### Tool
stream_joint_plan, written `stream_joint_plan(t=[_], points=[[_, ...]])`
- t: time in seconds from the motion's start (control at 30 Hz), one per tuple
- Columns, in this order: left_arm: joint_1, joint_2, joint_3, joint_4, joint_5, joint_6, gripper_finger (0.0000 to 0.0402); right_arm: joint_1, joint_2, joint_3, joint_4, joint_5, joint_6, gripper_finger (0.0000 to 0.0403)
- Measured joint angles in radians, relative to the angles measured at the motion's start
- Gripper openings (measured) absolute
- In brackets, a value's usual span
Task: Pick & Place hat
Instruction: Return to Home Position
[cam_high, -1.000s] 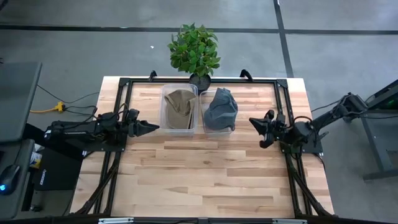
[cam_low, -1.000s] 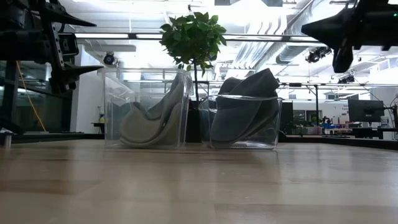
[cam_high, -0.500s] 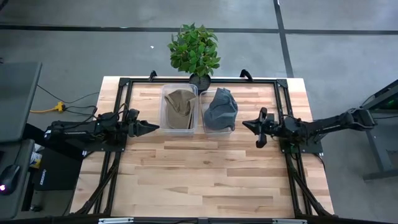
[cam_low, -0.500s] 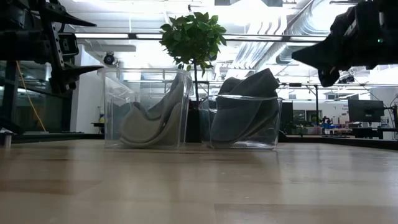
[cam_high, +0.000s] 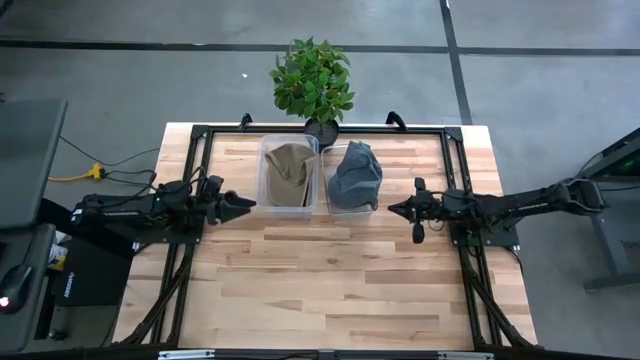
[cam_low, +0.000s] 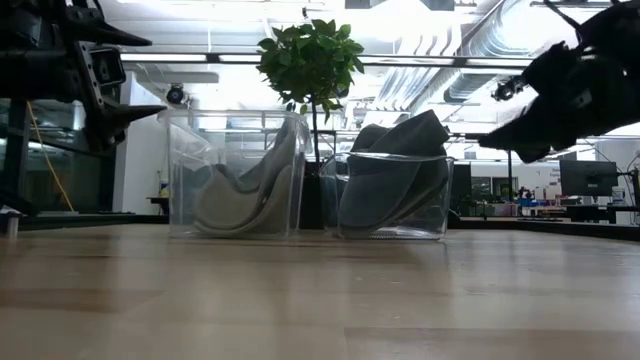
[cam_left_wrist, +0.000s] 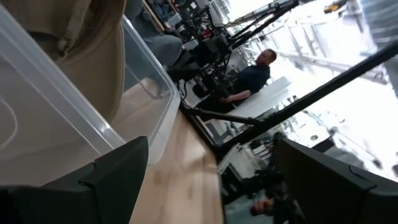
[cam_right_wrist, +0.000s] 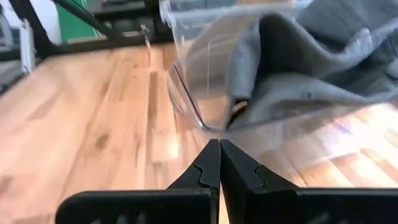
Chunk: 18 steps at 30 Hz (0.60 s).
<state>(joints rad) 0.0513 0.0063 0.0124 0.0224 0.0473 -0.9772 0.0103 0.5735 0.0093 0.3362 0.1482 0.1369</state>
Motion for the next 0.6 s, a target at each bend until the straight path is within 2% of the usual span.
stream_joint_plan(t=[0.17,0.27,0.4,0.6], points=[[0.0,0.0,0.0,-0.006,-0.001,0.115,0.0349,-0.019,0.0,0.0,-0.019,0.021,-0.036,0.0],[0.0,0.001,0.0,-0.012,-0.001,0.238,0.0349,-0.031,0.0,0.0,-0.018,0.034,-0.058,0.0],[0.0,0.001,0.0,-0.015,-0.006,0.372,0.0349,-0.039,0.0,0.0,-0.018,0.097,-0.06,0.0001],[0.001,0.001,0.0,-0.011,-0.006,0.37,0.0349,-0.038,0.0,0.0,-0.018,0.085,-0.06,0.0001]])
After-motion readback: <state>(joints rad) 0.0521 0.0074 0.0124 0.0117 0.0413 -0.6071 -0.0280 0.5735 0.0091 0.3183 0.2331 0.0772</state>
